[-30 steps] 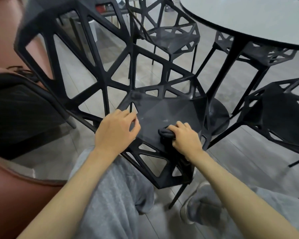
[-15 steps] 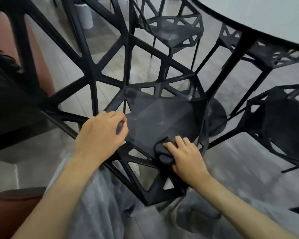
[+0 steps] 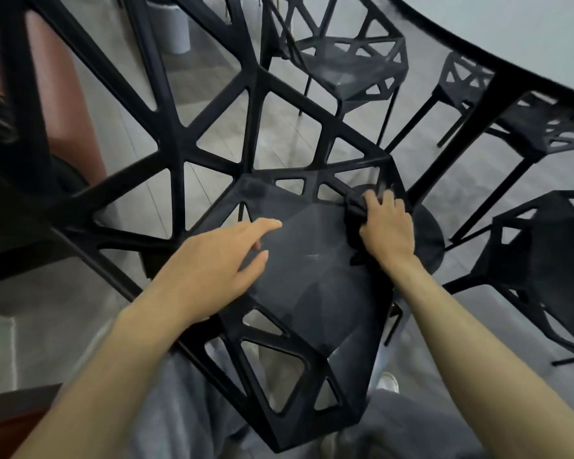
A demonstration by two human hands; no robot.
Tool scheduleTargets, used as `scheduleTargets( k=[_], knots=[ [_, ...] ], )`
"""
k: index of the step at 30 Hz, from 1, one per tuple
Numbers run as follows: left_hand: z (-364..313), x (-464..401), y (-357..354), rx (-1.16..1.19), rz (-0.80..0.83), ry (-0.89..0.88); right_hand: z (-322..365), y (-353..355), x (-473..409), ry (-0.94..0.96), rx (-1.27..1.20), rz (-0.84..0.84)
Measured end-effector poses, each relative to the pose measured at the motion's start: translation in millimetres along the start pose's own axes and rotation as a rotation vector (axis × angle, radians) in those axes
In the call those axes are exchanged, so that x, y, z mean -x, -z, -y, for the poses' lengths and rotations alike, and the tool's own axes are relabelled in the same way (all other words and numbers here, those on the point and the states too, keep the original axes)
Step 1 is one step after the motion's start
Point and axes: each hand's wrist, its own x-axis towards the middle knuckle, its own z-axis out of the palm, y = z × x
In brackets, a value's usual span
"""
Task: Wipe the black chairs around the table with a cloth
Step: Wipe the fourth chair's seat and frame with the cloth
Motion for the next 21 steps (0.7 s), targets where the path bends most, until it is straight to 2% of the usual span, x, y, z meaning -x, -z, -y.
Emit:
scheduleTargets(
  k=[3,7,11,14,17,19,21],
  knots=[
    [1.5,0.4,3.0,-0.087,-0.081,-0.004,16.0,7.1,42.3,0.167,0.046,0.016],
    [11.3,3.8,21.5,-0.179,-0.247,-0.004,59.1,15.9,117.7,0.434,-0.034,0.075],
    [20.4,16.0,24.3,-0.227,-0.241,-0.036,73.3,21.9,147.5,0.510,-0.163,0.118],
    [20.4,22.6,21.2,-0.274,-0.241,-0.068,59.8,15.7,124.0,0.544,-0.137,0.111],
    [23.1,27.6,23.4,-0.273,-0.289,-0.060,31.0,3.0,49.3,0.359,-0.018,0.035],
    [22.3,30.7,23.4,-0.267,-0.273,-0.089,11.9,-0.2,2.3,0.141,-0.046,0.000],
    [18.1,31.0,21.1,-0.264,-0.266,-0.126,7.3,-2.8,-16.7,0.009,-0.089,-0.029]
  ],
)
